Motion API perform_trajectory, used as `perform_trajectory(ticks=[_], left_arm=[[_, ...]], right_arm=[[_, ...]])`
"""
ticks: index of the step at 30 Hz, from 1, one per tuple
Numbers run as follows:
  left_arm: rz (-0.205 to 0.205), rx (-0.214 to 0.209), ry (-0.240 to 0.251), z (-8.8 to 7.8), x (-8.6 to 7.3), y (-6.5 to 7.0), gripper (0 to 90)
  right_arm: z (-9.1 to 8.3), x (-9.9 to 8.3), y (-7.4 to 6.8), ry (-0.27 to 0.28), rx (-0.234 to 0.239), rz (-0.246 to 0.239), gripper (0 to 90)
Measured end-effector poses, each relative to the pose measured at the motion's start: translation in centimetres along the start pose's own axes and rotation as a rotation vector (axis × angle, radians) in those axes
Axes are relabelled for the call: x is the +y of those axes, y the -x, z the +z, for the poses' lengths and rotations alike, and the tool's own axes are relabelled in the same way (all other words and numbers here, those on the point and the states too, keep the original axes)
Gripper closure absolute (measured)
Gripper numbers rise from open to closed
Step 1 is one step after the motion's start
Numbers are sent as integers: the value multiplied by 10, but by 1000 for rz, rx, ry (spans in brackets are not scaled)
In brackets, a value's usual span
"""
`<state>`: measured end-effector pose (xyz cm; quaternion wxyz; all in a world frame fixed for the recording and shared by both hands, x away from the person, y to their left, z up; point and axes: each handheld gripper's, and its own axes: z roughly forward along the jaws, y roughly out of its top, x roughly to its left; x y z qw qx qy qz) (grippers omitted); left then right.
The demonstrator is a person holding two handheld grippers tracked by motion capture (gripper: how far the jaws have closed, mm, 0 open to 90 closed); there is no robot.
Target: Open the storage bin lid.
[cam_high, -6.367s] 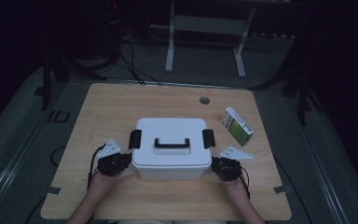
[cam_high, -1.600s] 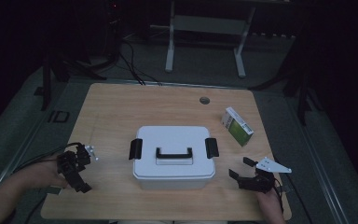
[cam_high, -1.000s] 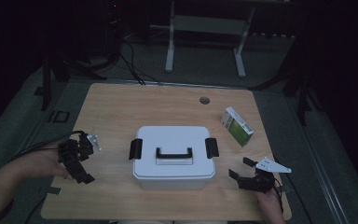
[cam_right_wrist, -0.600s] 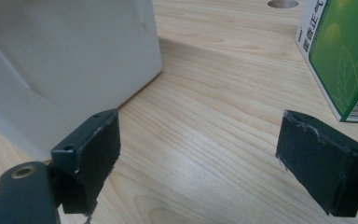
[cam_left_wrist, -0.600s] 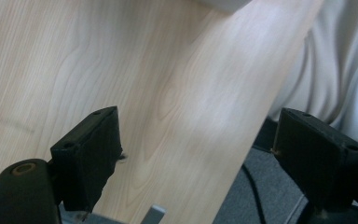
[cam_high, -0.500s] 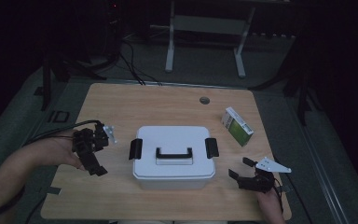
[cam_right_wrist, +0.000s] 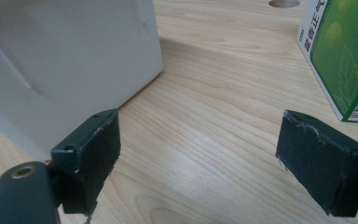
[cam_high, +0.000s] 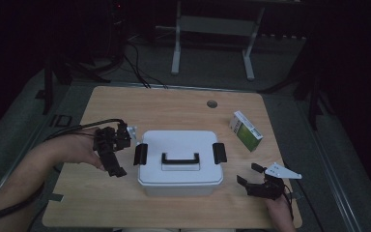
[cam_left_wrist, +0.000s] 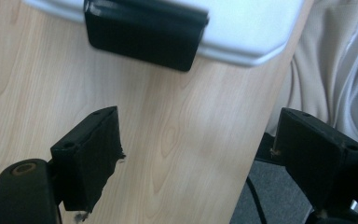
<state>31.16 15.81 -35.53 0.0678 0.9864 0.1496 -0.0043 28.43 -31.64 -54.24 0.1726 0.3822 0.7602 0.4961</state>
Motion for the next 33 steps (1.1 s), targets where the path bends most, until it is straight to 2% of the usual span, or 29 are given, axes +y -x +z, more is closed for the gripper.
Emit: perform_trajectory(ticks=[16,18,21,24,26,33], left_arm=[[119,-4,0,3,58,6,150],[125,-2,0,4,60,7,150],[156,-8,6,4,75,10,150],[167,-10,10,5,82,12,150],[187,-11,3,8,93,14,150],[220,-9,-1,10,111,18,150]], right_arm=[[0,0,0,-3,3,-1,133],[0,0,0,-3,3,-2,133],[0,-1,0,-2,5,0,133],[0,-1,0,0,6,0,133],[0,-1,0,-1,8,1,133],[0,-1,0,-1,11,2,133]])
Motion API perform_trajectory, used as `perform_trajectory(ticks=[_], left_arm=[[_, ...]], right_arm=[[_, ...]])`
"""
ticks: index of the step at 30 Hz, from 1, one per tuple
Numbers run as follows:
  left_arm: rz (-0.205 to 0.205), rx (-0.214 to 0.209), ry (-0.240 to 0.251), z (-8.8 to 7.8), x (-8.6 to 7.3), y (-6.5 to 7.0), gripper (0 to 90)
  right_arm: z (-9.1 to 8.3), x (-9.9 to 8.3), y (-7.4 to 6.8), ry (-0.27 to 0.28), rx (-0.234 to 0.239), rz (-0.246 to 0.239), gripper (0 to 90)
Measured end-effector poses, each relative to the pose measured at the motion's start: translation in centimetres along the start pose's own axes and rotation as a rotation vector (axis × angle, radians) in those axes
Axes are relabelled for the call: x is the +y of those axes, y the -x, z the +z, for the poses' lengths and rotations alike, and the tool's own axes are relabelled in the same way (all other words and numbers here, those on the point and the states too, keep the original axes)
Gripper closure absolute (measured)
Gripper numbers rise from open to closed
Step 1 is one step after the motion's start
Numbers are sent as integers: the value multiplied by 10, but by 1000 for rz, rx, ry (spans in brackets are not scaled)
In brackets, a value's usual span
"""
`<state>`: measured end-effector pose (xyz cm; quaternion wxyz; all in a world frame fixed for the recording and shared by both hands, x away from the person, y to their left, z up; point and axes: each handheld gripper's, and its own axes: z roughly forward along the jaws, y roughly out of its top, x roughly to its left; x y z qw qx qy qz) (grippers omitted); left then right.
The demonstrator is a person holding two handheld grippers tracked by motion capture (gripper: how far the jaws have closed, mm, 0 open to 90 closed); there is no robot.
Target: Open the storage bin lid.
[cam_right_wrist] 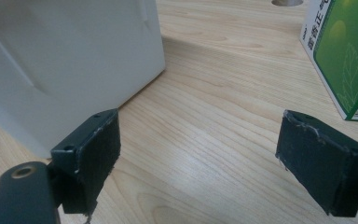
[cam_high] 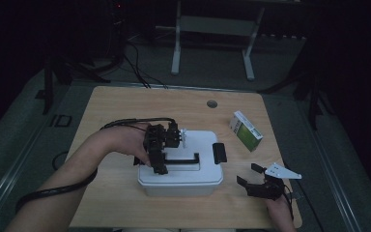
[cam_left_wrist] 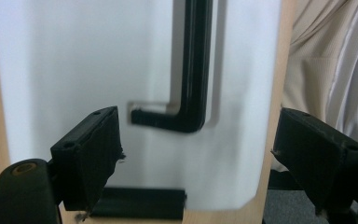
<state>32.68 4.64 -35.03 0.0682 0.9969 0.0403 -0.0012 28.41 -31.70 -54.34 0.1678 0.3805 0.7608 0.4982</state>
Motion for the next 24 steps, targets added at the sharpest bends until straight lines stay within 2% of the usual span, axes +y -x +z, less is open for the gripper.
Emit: perform_trajectory(ticks=[5,14,15,16,21,23,24], left_arm=[[16,20,-8,2,13,1,151],[33,17,-30,11,33,0,163],[48,26,-34,12,34,0,164],[42,15,-29,13,36,0,197],[58,32,-39,18,42,1,254],[73,30,-51,19,44,1,324],[75,35,-49,21,45,2,323]], right_arm=[[0,0,0,1,0,1,133],[-1,0,1,6,2,2,133],[-1,0,1,7,3,3,133],[-1,0,1,7,4,4,133],[-1,0,1,7,3,5,133],[-1,0,1,8,3,8,133],[-1,-1,1,7,3,8,134]])
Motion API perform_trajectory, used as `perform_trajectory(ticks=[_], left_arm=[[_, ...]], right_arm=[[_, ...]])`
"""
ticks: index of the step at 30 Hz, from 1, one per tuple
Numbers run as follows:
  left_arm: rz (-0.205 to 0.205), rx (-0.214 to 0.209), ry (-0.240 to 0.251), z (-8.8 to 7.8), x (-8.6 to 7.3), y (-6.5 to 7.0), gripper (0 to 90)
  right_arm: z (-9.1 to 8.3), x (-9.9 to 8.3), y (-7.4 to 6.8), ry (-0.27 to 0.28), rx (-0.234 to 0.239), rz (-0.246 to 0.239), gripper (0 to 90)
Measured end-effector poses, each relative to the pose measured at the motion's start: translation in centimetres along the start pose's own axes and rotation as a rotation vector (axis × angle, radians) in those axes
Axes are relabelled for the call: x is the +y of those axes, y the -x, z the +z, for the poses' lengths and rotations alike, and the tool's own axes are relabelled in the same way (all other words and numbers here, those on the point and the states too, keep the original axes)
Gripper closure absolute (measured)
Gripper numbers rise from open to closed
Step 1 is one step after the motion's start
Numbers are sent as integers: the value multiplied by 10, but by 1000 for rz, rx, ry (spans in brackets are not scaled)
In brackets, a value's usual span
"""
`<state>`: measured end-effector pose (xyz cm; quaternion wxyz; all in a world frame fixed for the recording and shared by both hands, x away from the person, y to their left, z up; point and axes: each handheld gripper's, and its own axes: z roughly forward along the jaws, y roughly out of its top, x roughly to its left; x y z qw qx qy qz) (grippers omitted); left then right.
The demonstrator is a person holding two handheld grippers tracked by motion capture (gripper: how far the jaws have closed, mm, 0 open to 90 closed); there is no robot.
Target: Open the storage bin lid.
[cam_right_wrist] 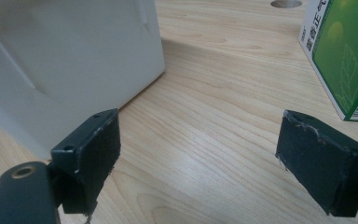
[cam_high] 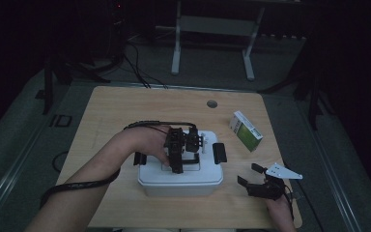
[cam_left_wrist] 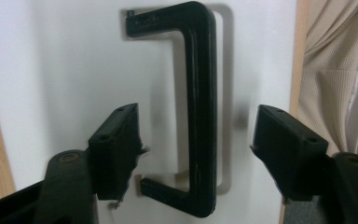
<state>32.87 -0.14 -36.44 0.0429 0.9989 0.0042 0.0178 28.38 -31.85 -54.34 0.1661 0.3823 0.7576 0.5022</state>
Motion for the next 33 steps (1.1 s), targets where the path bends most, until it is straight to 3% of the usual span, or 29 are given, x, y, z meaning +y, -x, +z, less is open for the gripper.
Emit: perform_trajectory(ticks=[8,14,16,23,26,33], left_arm=[[12,4,-31,6,4,-1,457],[10,24,-48,6,6,-3,614],[15,12,-44,5,7,-3,662],[-19,27,-23,-8,4,-12,716],[-24,44,-27,-10,4,-16,757],[-25,53,-57,-8,9,-26,758]], right_arm=[[0,0,0,2,3,0,133],[0,0,0,2,4,1,133],[0,0,0,3,4,1,134],[0,0,0,3,4,1,134],[0,0,0,4,4,2,134],[-1,0,1,6,5,2,133]])
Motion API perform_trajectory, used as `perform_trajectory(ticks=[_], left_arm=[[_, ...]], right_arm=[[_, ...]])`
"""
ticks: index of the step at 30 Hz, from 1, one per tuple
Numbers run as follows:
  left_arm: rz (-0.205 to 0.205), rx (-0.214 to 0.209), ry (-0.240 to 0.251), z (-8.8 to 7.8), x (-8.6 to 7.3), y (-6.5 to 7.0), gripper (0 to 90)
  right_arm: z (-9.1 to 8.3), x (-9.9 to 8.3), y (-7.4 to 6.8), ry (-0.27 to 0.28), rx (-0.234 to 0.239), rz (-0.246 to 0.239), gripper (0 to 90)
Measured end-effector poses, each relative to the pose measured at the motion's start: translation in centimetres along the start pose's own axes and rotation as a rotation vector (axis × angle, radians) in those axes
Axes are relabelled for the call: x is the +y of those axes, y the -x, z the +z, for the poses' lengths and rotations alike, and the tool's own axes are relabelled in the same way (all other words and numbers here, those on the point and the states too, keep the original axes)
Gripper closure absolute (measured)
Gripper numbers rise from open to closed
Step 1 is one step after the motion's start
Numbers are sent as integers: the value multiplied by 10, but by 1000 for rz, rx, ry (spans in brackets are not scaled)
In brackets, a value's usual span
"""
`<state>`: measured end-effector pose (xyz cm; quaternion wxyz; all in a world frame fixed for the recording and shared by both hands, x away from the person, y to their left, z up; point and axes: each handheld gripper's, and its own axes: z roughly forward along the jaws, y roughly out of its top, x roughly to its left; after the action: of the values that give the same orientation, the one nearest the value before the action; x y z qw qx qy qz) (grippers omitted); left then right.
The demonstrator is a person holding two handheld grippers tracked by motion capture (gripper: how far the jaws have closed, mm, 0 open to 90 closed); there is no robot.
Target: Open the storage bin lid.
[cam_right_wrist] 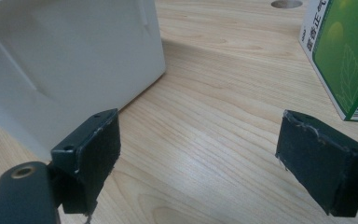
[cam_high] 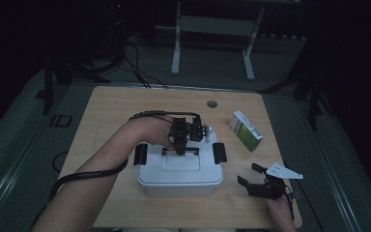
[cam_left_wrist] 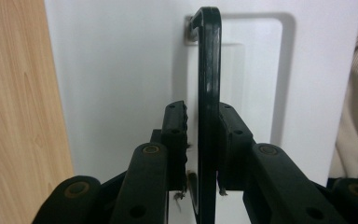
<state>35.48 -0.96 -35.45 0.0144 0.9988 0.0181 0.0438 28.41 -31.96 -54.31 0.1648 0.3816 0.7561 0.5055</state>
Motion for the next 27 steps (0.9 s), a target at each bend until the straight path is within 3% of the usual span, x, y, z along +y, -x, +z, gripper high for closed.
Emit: perform_trajectory(ticks=[6,9,14,22,27], left_arm=[[22,8,-12,0,2,-4,759],[37,0,-13,0,2,-6,810],[64,-27,-16,-1,2,-8,820],[67,-4,-22,-1,-3,-8,839],[52,-16,-24,-1,-2,-9,840]], right_arm=[[-1,0,0,0,2,2,134],[-1,0,0,1,3,1,133],[-1,0,0,1,4,0,134],[0,0,0,0,1,0,134],[0,0,0,-1,1,-1,134]])
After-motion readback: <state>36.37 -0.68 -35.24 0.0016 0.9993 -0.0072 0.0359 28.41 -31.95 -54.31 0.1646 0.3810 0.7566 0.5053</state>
